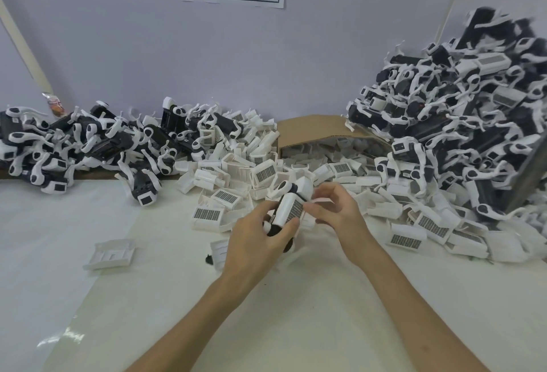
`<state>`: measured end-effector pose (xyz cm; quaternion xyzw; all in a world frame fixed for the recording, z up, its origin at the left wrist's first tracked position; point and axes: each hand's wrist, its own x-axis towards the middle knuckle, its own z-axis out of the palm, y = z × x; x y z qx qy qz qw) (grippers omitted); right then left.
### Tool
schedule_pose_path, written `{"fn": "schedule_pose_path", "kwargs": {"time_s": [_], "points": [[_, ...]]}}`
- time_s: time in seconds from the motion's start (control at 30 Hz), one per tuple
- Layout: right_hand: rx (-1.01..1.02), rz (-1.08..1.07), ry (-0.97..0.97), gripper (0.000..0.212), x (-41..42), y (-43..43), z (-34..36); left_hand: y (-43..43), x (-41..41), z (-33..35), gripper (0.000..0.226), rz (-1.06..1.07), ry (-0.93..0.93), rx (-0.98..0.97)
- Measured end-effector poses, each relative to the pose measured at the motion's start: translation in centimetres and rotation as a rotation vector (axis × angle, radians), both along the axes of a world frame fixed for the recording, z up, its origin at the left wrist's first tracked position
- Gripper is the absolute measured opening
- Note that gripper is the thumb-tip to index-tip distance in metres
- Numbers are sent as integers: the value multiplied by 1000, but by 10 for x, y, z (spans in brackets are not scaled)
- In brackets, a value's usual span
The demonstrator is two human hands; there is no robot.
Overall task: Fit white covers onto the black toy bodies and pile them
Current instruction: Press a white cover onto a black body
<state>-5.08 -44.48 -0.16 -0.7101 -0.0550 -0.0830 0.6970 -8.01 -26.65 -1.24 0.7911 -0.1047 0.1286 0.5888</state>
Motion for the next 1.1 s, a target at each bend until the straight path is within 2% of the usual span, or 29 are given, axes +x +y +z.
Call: {"fn": "schedule_pose_path", "kwargs": {"time_s": [0.07, 0.17, 0.27, 0.4, 0.53, 0.63, 0.73, 0.8, 0.83, 0.87, 0.93, 0.97, 1.1], "points": [[11, 124, 34, 50, -2, -3, 2, 1, -1, 2, 46, -30, 2, -13], [-8, 275, 40, 44, -4, -6, 3, 1, -3, 1, 30, -41, -36, -50], [-6, 324, 83, 43, -4, -14, 5, 3, 0, 5, 22, -7, -36, -215], [17, 437, 150, 35, -7, -14, 9, 18, 10, 9, 35, 103, 69, -347], [32, 380, 177, 32, -3, -20, 29, 22, 19, 7, 35, 200, 60, -379], [78, 226, 171, 30, 12, -41, 77, 26, 23, 8, 32, 207, 46, -447], [298, -95, -45, 31, 35, -79, 161, 25, 24, 7, 32, 180, 31, -449], [469, -162, -196, 40, 50, -104, 223, 21, 23, 5, 33, 168, 11, -429], [528, -171, -213, 53, 58, -113, 245, 19, 22, 3, 34, 163, 7, -415], [501, -193, -185, 62, 65, -121, 261, 17, 22, 2, 34, 155, 3, -403], [186, -315, -98, 63, 66, -116, 264, 15, 22, 1, 33, 134, 2, -392], [52, -360, -126, 60, 67, -111, 252, 13, 22, 1, 33, 123, 2, -385], [-145, -410, -195, 32, 41, -75, 149, 10, 18, 2, 30, 112, -34, -334]]}}
